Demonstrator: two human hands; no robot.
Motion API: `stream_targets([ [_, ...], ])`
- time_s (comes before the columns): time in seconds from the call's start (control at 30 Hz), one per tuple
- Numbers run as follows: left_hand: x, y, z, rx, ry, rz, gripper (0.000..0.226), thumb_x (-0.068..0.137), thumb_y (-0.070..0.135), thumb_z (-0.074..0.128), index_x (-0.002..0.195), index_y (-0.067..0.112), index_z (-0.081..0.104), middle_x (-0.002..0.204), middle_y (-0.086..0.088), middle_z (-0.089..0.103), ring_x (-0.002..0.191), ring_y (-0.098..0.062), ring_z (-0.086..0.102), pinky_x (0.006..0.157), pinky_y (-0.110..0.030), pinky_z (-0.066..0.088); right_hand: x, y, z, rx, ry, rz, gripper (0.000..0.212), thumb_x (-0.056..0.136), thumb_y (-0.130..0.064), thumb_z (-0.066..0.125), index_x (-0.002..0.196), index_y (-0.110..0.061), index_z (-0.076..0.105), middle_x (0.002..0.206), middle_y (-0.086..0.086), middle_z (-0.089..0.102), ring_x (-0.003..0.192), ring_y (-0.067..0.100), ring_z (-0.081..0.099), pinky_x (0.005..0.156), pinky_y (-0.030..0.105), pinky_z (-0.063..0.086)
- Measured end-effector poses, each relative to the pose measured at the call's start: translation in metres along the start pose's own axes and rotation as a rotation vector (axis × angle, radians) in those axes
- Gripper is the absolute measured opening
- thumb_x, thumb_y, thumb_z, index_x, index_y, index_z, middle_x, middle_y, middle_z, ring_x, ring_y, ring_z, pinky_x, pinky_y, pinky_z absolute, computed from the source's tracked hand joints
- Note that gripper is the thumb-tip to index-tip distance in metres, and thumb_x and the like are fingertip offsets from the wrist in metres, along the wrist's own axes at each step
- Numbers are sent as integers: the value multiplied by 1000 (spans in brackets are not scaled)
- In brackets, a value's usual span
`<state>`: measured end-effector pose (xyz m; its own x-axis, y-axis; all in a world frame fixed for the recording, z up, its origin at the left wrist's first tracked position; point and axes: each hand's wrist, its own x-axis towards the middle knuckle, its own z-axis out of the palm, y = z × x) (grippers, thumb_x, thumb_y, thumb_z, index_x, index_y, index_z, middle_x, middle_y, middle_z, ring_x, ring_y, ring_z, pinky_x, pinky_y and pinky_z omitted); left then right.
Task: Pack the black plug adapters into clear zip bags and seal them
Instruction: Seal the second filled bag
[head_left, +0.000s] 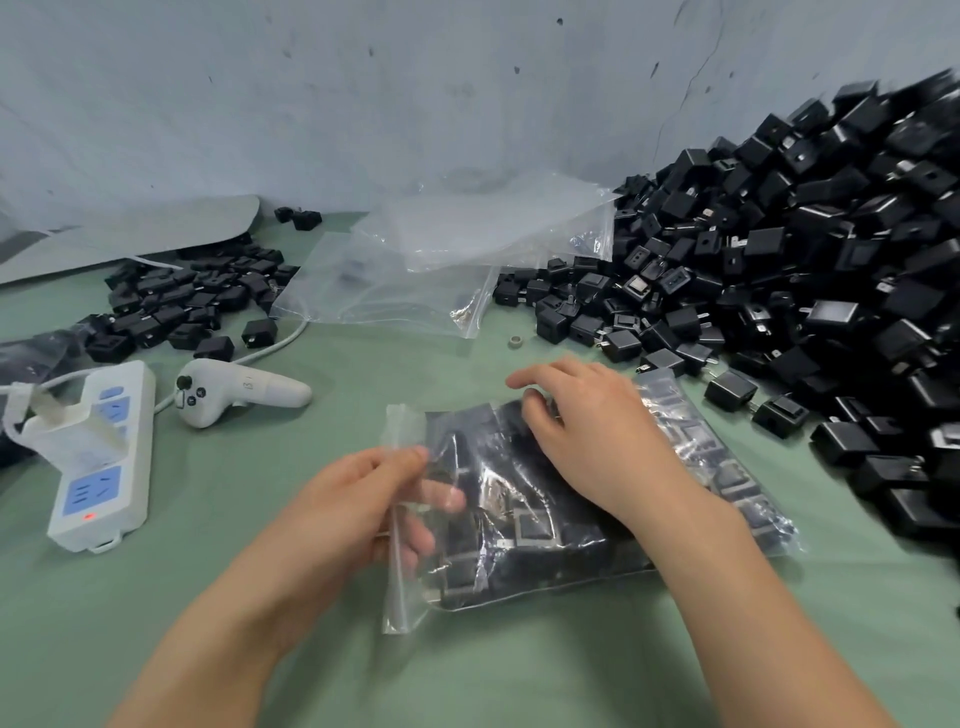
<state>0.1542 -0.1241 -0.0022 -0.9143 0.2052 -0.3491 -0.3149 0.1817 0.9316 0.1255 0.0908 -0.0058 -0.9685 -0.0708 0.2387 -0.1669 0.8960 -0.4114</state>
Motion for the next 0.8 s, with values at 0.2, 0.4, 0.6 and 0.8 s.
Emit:
stream_targets([
  [0.2,-6,-6,-22,57,56,-65,33,92,38,62,76,9,59,66,-10,66,49,-16,54,45,-24,46,-1,1,2,-68,-121,-11,39,104,-39,30,132,-37,57,132,-12,60,123,15,50,114,38,24],
  [0.4,4,-18,-32,0,386,-16,26,100,26,57,83,5,57,73,-10,65,41,-16,55,41,-25,47,-9,0,1,-90,-140,-24,36,104,-40,30,130,-37,55,127,-11,61,120,16,50,111,35,27],
  [0.6,36,-15,-27,4,471,75,29,102,34,50,93,11,65,88,-5,71,40,-14,55,46,-29,52,-11,-5,0,-104,-150,-23,36,104,-40,31,130,-37,55,127,-10,62,118,17,52,109,35,30],
  [0.8,55,-4,-12,158,439,102,44,97,38,60,65,8,66,42,2,55,29,-8,43,33,-15,31,0,-8,0,-146,-155,8,35,104,-41,32,130,-36,56,127,-8,62,115,19,54,105,37,31],
])
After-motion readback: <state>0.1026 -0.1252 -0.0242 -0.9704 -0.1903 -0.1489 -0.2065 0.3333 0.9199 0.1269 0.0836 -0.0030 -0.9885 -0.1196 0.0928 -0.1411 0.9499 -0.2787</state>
